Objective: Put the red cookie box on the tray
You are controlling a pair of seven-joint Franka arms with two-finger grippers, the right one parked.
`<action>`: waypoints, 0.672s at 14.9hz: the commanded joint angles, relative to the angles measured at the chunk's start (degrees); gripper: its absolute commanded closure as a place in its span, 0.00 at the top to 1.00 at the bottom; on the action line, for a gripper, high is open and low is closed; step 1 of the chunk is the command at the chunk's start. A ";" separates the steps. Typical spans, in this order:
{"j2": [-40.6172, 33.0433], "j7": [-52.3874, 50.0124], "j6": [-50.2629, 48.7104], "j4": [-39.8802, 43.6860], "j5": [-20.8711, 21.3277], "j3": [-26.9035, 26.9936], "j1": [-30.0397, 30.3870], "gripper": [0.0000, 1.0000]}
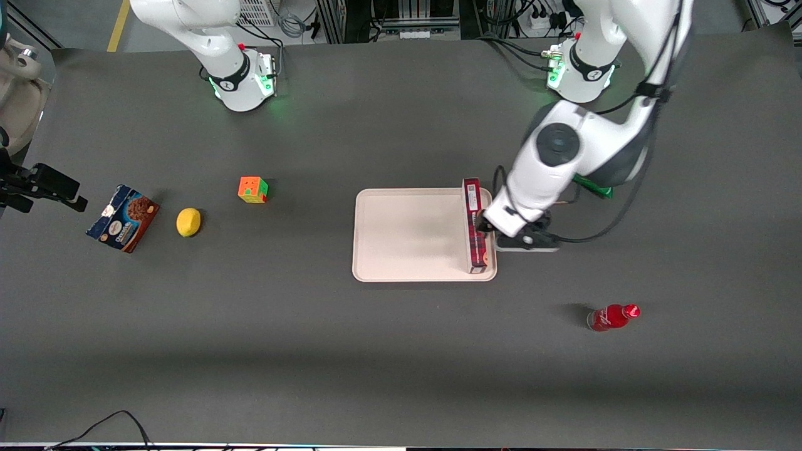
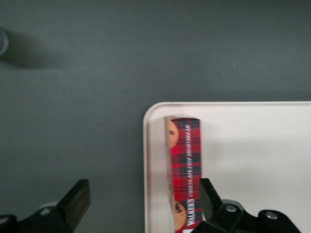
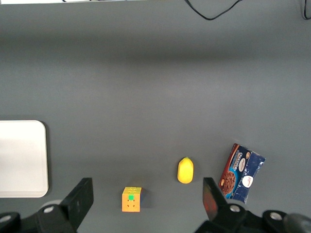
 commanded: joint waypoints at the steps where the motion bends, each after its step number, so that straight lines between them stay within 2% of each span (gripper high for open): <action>1: -5.16 14.64 -6.31 -0.11 -7.71 6.84 1.86 1.00; 4: -8.42 28.27 -12.46 1.03 -7.89 15.28 2.56 1.00; 10: -14.04 32.51 -34.88 13.07 -6.75 22.51 2.65 1.00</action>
